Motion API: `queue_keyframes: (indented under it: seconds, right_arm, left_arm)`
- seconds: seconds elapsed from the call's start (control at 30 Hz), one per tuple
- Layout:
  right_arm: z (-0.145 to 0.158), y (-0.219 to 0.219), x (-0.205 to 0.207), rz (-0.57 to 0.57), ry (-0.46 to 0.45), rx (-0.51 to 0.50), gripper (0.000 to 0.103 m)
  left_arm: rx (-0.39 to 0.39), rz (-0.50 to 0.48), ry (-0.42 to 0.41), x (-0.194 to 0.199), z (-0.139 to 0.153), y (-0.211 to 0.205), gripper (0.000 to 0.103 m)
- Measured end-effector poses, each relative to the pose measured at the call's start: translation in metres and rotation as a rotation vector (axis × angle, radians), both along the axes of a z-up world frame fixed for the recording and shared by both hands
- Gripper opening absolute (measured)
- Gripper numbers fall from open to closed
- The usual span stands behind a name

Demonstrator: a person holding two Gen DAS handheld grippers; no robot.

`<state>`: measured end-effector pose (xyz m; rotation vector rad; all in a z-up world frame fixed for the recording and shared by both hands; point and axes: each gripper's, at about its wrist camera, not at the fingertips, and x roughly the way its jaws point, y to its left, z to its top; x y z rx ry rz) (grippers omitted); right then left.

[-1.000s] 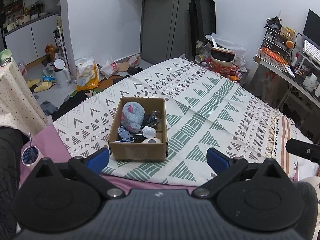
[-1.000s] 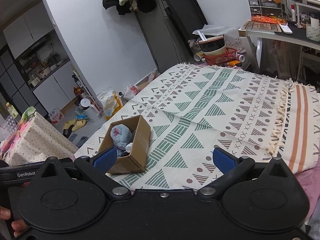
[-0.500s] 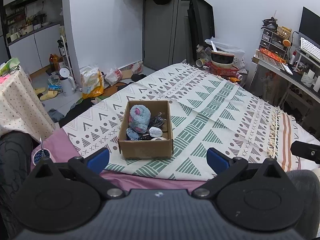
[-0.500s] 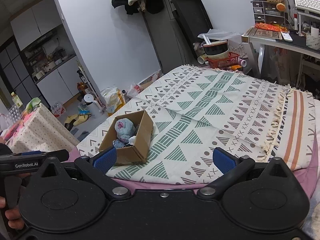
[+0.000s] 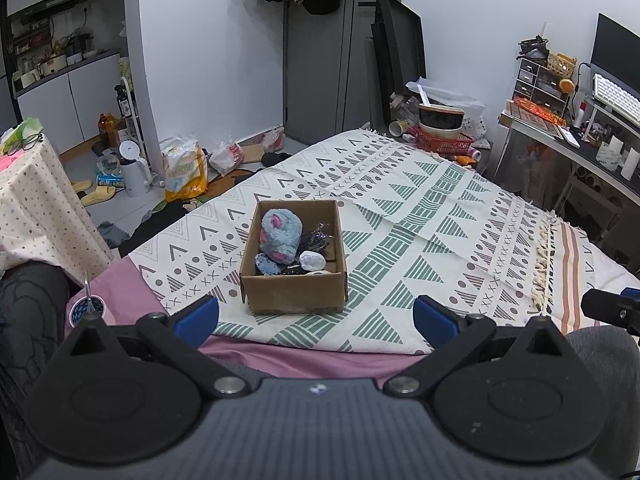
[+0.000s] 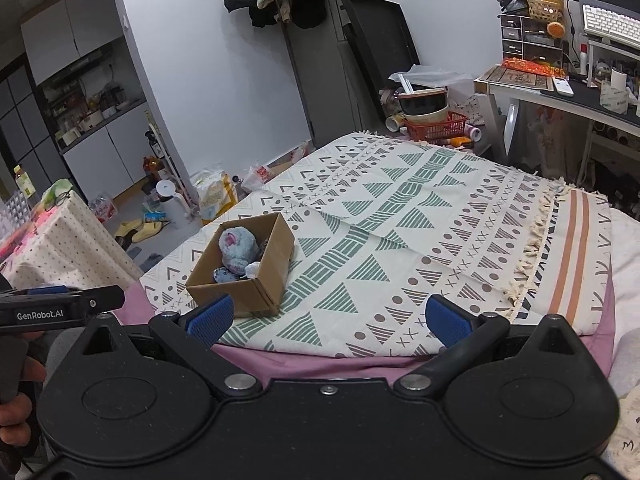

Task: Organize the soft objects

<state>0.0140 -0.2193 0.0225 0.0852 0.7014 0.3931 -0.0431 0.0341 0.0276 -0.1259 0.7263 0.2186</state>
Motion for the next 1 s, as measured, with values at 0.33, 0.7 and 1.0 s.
queue_keyframes:
  seconds: [0.33, 0.7, 1.0]
  right_arm:
    - [0.0, -0.005, -0.004, -0.024, -0.005, -0.005, 0.103]
    - [-0.001, -0.008, -0.004, -0.033, -0.005, -0.007, 0.103]
    - [0.0, -0.01, -0.004, -0.038, -0.011, -0.011, 0.103]
  left_arm:
    - [0.008, -0.014, -0.005, -0.003, 0.002, -0.008, 0.102]
    - [0.012, -0.02, -0.007, -0.002, 0.002, -0.011, 0.102]
    - [0.007, -0.029, -0.018, -0.004, 0.004, -0.014, 0.102]
